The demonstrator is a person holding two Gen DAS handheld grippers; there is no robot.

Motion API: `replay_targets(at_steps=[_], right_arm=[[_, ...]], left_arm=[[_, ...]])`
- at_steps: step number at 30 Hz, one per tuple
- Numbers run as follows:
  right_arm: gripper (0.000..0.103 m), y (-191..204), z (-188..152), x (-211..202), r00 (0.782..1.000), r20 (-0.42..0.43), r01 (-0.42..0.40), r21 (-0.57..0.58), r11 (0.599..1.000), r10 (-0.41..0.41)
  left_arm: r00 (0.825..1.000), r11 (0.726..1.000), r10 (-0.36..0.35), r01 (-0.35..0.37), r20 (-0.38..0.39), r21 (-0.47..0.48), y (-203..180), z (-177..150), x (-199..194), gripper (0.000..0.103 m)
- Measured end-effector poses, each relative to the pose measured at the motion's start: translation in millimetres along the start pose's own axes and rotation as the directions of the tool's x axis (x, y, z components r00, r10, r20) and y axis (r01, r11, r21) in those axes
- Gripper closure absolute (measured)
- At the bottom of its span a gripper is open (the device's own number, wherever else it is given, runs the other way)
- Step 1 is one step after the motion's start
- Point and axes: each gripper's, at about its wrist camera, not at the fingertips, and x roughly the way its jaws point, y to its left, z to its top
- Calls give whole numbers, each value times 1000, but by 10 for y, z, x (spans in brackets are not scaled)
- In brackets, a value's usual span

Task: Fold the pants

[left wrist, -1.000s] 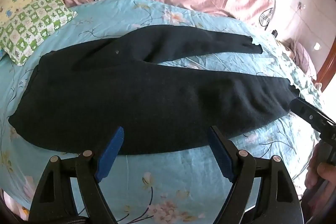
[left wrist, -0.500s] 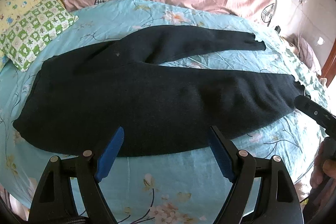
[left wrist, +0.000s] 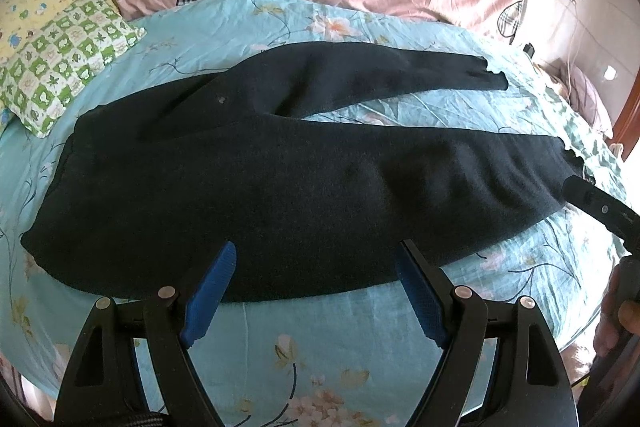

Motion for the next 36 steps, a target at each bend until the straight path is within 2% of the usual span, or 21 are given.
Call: replay_targets(at_steps=[27, 36], right_arm=[[5, -27, 38, 41, 1000, -4, -6, 1, 1000, 6], [5, -67, 174, 120, 1000, -16, -9, 19, 1000, 10]], left_arm=[[1000, 1000, -11, 11, -10, 5, -17, 119, 59, 21], [1000, 1000, -20, 20, -20, -4, 3, 249, 137, 21]])
